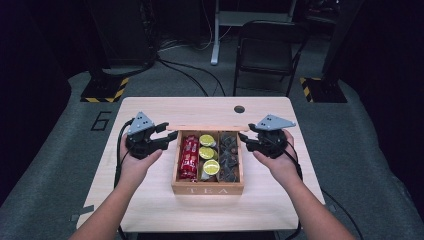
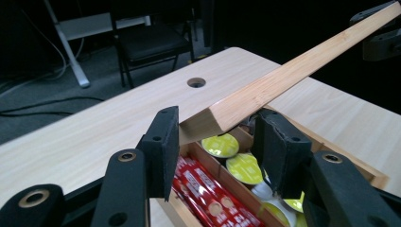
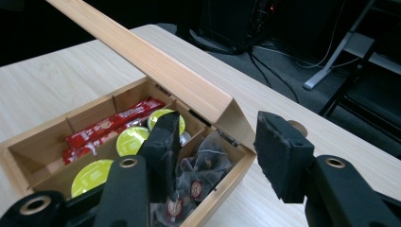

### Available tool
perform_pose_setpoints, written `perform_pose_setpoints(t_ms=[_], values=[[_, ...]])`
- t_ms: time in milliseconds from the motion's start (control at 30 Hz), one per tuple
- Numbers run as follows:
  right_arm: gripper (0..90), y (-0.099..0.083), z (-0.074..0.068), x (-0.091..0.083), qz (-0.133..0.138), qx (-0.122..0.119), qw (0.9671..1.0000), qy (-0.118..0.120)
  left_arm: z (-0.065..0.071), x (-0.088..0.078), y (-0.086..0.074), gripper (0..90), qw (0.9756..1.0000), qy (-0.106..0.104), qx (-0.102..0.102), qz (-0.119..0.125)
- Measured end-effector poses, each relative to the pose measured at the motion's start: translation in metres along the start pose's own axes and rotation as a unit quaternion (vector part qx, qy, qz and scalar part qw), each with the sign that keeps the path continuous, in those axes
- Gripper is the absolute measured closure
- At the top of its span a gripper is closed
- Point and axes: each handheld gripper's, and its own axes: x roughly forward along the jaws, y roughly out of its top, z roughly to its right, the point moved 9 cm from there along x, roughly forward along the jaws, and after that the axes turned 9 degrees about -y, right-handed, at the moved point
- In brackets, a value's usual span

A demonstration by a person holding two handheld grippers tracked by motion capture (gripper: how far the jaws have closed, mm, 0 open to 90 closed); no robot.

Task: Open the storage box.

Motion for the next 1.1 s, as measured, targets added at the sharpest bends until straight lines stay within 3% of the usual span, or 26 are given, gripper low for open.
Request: perform_pose_setpoints(t_ms=[267,633,933,1100], values=[[51.2,0.010,0.011,0.016,-0.007,0.029,0.9995,0.002,-0.009,0.004,0.013,52.0,1.0000,0.000,-0.008,0.004],[56.9,0.015,0.019,0.033,-0.022,0.034,0.9991,-0.009,-0.020,0.009,0.026,52.8,0.9999,0.001,-0.015,0.004],[61.4,0.022,0.027,0.043,-0.008,0.046,0.9988,-0.017,-0.030,0.014,0.035,54.3,0.9996,0.006,-0.020,0.019],[61.7,0.027,0.029,0.046,-0.011,0.045,0.9987,-0.021,-0.036,0.023,0.028,53.9,0.9999,0.010,-0.014,0.002]])
